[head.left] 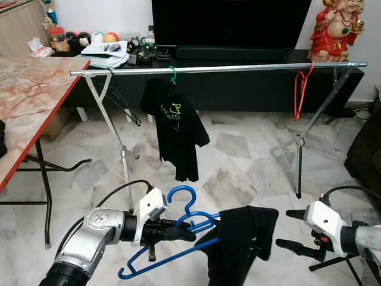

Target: Hang hanger

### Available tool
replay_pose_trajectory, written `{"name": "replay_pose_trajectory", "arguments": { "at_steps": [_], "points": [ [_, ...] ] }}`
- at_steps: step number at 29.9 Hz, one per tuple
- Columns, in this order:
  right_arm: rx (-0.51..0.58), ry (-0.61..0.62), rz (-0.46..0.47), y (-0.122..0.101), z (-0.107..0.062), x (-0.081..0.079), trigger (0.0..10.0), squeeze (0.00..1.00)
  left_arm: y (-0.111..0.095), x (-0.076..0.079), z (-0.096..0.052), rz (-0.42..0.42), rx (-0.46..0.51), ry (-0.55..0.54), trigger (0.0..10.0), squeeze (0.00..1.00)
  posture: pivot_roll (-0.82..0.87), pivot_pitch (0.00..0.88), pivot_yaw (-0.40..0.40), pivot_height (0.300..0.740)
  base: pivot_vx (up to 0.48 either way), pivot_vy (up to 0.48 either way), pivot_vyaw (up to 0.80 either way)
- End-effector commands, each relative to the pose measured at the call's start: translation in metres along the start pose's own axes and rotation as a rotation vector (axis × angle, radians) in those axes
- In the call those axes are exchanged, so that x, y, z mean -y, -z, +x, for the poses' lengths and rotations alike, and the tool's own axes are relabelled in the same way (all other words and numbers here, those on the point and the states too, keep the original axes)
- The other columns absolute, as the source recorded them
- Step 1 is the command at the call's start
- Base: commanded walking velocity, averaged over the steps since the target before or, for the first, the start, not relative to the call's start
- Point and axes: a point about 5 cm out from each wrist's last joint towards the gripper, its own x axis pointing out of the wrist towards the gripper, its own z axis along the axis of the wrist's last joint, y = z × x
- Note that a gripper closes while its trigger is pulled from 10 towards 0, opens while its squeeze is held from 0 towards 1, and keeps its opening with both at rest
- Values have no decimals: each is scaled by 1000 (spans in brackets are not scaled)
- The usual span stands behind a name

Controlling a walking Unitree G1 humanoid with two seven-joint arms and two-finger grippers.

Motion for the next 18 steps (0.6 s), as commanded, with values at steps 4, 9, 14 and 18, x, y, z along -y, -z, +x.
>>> {"name": "replay_pose_trajectory", "arguments": {
  "at_steps": [4, 9, 14, 18],
  "points": [
    [-12, -12, 4, 6, 7, -3, 10000, 0, -9, 11, 2, 26, 26, 89, 0, 0, -119, 57, -8, 740, 0, 0, 0],
    [2, -20, 17, 6, 10, -4, 10000, 0, -12, 12, 3, 28, 32, 102, 0, 0, -115, 63, -8, 740, 0, 0, 0],
    [26, -40, 60, 8, 18, -8, 10000, 0, -18, 17, 6, 36, 42, 134, 0, 0, -111, 69, -8, 740, 0, 0, 0],
    [53, -83, 108, 8, 24, -13, 10000, 0, -21, 18, 8, 41, 47, 144, 0, 0, -107, 70, -8, 740, 0, 0, 0]
  ]
}}
